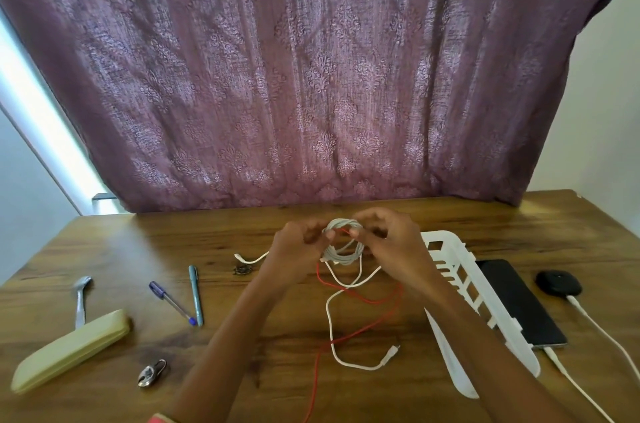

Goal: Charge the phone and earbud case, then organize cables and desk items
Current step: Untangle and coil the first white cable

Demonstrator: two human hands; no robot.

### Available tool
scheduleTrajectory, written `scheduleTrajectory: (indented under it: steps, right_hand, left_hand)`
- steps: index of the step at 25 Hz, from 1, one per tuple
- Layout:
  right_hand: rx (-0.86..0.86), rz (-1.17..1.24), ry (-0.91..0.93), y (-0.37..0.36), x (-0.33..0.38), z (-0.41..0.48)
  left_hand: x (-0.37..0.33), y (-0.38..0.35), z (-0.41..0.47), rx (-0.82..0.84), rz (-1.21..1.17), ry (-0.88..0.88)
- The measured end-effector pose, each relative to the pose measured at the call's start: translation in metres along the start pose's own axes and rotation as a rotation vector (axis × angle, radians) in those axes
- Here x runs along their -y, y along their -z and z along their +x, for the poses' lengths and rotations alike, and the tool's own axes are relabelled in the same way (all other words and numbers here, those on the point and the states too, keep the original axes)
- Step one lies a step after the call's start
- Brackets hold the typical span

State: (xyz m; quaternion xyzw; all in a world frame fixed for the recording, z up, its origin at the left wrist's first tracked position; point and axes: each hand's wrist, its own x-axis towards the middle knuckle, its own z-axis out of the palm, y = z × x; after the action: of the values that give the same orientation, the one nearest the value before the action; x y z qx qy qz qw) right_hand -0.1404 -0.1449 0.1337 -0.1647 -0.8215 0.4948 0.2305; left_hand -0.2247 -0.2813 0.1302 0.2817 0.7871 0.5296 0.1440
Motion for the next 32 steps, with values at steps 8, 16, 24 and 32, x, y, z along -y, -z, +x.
scheduleTrajectory:
  steps: [8, 16, 24, 32]
  right_hand:
    - [0.170, 0.778, -0.532, -0.001, 0.000, 0.004]
    - [0.354, 0.915, -0.527, -0.002, -0.005, 0.008]
    - [-0.121, -0.003, 0.191, -0.006, -0.009, -0.011]
    - [-0.135, -0.029, 0.341, -0.014, -0.019, -0.008]
  left_hand:
    - [0.006, -0.004, -0.001, 0.148, -0.110, 0.045]
    - [0.006, -0.013, -0.002, 0.031, -0.229, 0.070]
    - [0.007, -0.010, -0.002, -0.139, -0.236, 0.046]
    - [0.000, -0.011, -0.005, -0.116, -0.308, 0.067]
